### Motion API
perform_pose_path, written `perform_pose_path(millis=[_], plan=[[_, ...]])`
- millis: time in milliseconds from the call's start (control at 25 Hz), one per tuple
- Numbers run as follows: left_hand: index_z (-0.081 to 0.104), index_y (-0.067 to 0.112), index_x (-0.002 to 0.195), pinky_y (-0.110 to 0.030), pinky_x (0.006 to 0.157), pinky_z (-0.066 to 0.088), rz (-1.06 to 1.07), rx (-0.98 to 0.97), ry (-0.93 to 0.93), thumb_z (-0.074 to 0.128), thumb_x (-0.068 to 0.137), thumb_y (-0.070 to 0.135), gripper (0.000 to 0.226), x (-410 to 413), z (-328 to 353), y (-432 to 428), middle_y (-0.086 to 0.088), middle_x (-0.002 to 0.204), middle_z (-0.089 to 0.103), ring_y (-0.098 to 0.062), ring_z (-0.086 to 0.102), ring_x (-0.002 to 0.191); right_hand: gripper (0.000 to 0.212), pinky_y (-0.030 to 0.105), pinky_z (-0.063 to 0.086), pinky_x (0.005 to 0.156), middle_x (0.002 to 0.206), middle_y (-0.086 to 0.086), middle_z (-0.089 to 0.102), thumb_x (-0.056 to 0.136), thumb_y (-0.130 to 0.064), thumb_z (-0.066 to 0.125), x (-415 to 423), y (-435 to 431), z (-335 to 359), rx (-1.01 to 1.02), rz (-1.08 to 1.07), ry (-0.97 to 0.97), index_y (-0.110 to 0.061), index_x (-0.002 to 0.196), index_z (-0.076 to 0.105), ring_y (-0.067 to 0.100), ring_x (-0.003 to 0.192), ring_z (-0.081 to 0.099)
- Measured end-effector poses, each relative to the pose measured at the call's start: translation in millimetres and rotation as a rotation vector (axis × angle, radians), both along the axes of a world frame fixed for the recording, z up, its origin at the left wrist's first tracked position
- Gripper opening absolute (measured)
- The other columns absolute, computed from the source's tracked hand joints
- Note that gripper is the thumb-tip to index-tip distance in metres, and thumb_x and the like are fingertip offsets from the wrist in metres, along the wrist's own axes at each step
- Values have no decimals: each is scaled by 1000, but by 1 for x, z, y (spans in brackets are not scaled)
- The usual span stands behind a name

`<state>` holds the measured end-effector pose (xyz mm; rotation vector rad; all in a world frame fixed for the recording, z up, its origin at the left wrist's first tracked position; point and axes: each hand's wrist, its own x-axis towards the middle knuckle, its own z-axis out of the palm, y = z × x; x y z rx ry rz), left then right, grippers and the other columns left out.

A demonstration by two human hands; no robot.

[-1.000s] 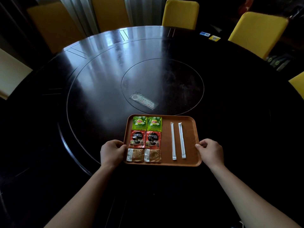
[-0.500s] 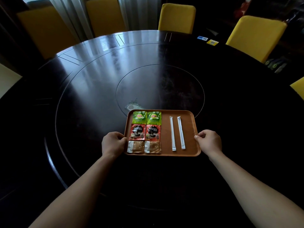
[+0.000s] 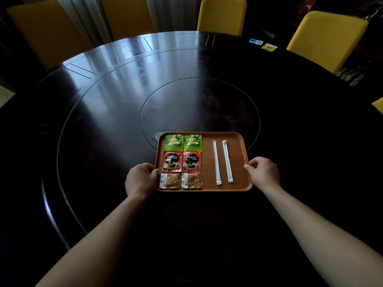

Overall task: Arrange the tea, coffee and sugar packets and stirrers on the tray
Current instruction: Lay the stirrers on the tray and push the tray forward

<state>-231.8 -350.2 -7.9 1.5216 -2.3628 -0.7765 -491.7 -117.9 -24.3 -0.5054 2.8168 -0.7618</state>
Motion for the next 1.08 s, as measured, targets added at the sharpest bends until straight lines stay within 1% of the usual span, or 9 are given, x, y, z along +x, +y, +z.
perform_pose_path(millis=[80,160,240,280,320,400,560,800,1080], plan=[[76,18,87,-34,61,51,-70,-30,16,68,89,35,19,5,0,1,-2,82,74,-17,66,74,30,27,43,67,85,1,69,86,-37,71,3,6,2,17,21,12,-12,103,71,15,74,56],[65,17,91,-33,61,45,-180,-104,-8,72,84,47,32,17,-1,5,-2,86,65,-17,60,78,46,28,42,65,84,-6,58,84,-49,69,11,18,3,11,70,34,-12,112,68,12,76,54],[56,19,107,-35,74,50,-279,-146,-129,78,70,62,61,30,-3,13,-1,97,57,-19,54,91,58,28,41,61,88,-8,53,75,-59,72,23,31,4,65,179,59,-15,112,64,10,76,53],[53,18,111,-38,81,51,-300,-158,-202,78,64,68,73,34,-5,15,-3,101,55,-22,52,97,60,27,41,60,91,-7,53,69,-64,74,29,36,4,121,235,69,-20,108,62,10,77,53],[53,17,112,-39,86,50,-306,-173,-252,78,61,71,78,36,-6,18,-4,103,54,-23,51,100,59,26,41,59,93,-7,53,64,-67,76,34,39,5,175,277,71,-25,103,59,9,77,53],[57,18,110,-39,87,49,-299,-182,-266,78,60,71,77,35,-4,21,-4,102,53,-24,49,100,58,27,44,61,95,-7,52,60,-66,79,41,41,6,218,314,56,-29,97,55,10,80,54],[63,21,113,-37,84,49,-331,-149,-202,83,62,63,70,27,1,19,0,98,53,-20,47,96,60,30,50,65,93,-7,51,57,-64,82,39,36,9,231,303,80,-28,97,57,12,83,55],[65,18,115,-37,84,48,-345,-147,-188,86,64,55,67,8,1,1,-3,99,54,-21,46,96,58,26,41,56,88,-10,49,57,-66,81,26,19,14,231,281,77,-31,95,58,10,77,53],[66,15,117,-38,85,47,-301,-137,-154,87,66,49,64,-29,0,-27,-7,100,56,-25,48,100,57,30,45,62,92,-8,52,61,-63,81,-5,-16,26,254,265,37,-30,102,61,13,82,56]])
